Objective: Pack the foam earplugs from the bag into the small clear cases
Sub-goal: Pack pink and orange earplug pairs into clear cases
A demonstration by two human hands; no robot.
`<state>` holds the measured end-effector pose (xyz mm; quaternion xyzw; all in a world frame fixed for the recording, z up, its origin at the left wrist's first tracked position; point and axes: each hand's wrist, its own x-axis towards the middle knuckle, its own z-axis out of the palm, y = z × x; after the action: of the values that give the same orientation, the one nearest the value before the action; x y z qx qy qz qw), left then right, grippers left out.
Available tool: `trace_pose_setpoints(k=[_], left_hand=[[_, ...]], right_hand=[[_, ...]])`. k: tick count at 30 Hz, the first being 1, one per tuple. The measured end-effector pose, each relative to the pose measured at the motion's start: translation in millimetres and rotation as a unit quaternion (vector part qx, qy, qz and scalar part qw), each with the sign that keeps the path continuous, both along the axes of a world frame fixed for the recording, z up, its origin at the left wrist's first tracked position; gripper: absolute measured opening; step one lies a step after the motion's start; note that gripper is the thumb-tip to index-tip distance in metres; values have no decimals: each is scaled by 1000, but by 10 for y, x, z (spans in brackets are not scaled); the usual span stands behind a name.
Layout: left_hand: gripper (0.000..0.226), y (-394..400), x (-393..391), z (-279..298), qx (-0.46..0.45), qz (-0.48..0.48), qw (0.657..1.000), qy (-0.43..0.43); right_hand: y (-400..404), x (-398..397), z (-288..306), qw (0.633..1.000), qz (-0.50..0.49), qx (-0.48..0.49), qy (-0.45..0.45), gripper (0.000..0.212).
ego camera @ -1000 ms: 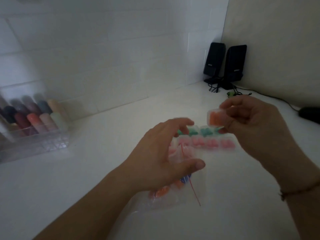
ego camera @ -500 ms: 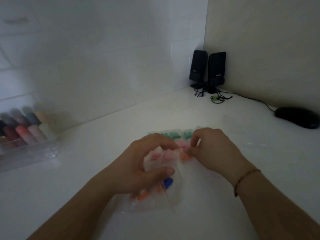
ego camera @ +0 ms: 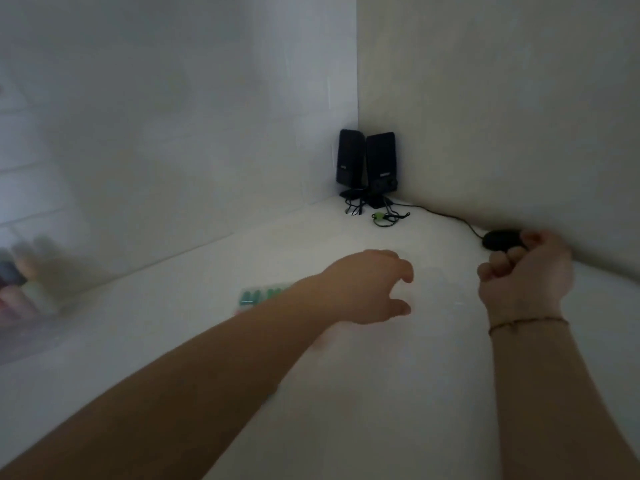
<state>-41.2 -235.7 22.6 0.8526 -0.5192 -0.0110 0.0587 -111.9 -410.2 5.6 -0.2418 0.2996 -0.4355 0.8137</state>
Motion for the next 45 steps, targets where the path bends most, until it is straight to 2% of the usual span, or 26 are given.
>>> trace_pose_setpoints(k=[5, 10, 13, 15, 16, 17, 19, 20, 22, 24, 27, 29, 31, 33, 36, 38, 41, 45], left_hand=[[51, -428, -29, -107, 52, 11, 994, -99], [39, -587, -57, -219, 37, 27, 988, -146], [38, -508, -110, -155, 0, 36, 992, -122], [34, -340, -138, -48, -77, 53, 995, -44], [30, -215, -149, 26, -130, 60, 990, 6], [25, -66, -152, 101, -181, 68, 979, 56], [19, 270, -142, 251, -251, 98, 952, 145], [20, 446, -142, 309, -268, 118, 938, 183], [23, 793, -137, 357, -291, 152, 912, 246], [23, 1084, -136, 331, -313, 175, 887, 290], [32, 1395, -110, 222, -338, 173, 860, 340], [37, 1540, -80, 152, -362, 150, 826, 405], [48, 1652, -67, 96, -394, 102, 753, 517], [53, 1731, -54, 32, -424, 63, 687, 588], [51, 1788, -31, -11, -445, 55, 636, 628], [50, 1799, -28, -20, -444, 50, 618, 647], [42, 1781, -46, -44, -445, 75, 606, 656], [36, 1774, -57, -48, -459, 109, 634, 613]], right_hand=[[-37, 21, -15, 998, -5, 9, -61, 28], [-21, 23, -13, 999, -5, 6, -49, 28], [2, 41, 46, 999, -6, -32, -15, 24], [72, 94, 82, 991, 19, -129, 25, 23], [147, 121, 94, 974, 43, -218, 45, 21], [249, 141, 103, 939, 72, -330, 65, 22], [489, 144, 135, 822, 130, -548, 86, 31], [598, 136, 142, 763, 149, -624, 76, 33], [792, 121, 164, 676, 170, -716, 28, 31], [988, 147, 150, 611, 186, -769, -11, 21], [1277, 207, 59, 547, 143, -825, -16, 21], [1396, 203, 36, 543, 81, -836, -13, 26], [1487, 180, 27, 558, 42, -829, -24, 26], [1579, 153, 10, 564, 38, -824, -32, 26], [1669, 120, -10, 570, 68, -818, -21, 27], [1674, 103, -5, 579, 91, -810, -18, 22], [1675, 104, -19, 562, 88, -822, 4, 20], [1729, 109, -59, 559, 85, -824, 31, 24]])
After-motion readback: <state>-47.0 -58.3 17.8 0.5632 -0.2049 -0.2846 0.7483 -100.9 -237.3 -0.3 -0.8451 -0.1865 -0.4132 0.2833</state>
